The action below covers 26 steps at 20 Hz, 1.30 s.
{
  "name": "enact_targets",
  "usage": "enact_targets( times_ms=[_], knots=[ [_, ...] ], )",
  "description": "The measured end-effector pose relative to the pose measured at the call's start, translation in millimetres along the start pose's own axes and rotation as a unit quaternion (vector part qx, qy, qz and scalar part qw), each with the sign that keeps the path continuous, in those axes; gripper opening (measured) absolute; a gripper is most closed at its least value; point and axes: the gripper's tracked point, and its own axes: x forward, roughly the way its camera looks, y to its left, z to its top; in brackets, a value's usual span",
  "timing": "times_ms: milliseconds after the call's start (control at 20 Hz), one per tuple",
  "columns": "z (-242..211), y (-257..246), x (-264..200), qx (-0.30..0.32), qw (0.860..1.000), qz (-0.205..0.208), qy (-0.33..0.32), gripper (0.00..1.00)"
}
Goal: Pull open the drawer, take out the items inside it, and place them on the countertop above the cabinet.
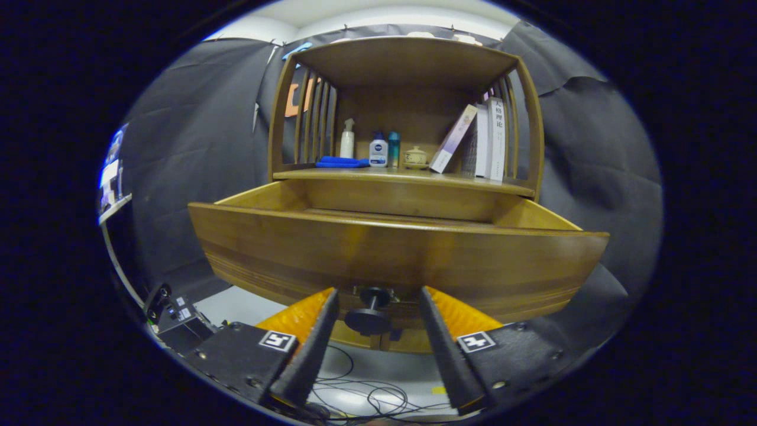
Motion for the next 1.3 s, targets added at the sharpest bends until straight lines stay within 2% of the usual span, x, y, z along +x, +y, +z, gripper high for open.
enact_targets(
  times_ms=[50,200,400,600,800,1050,1200,1300],
  knots=[
    [8.6,4.9,-5.7,0.003,1.000,0.013,-0.003,0.95],
    [34.9,19.3,-18.7,0.001,0.998,0.059,-0.015,0.98],
    [75.3,20.7,-17.7,-0.006,0.998,0.060,-0.024,0.98],
    [99.4,21.0,13.2,-0.009,0.998,0.061,0.009,0.98],
    [80.6,17.0,61.4,0.018,0.988,0.077,0.135,0.98],
    [74.2,3.6,98.9,0.023,0.972,0.028,0.232,0.96],
    [60.4,2.6,109.6,0.017,0.952,0.008,0.304,0.96],
    [45.7,-6.8,111.7,0.020,0.931,-0.030,0.363,0.95]
  ],
)
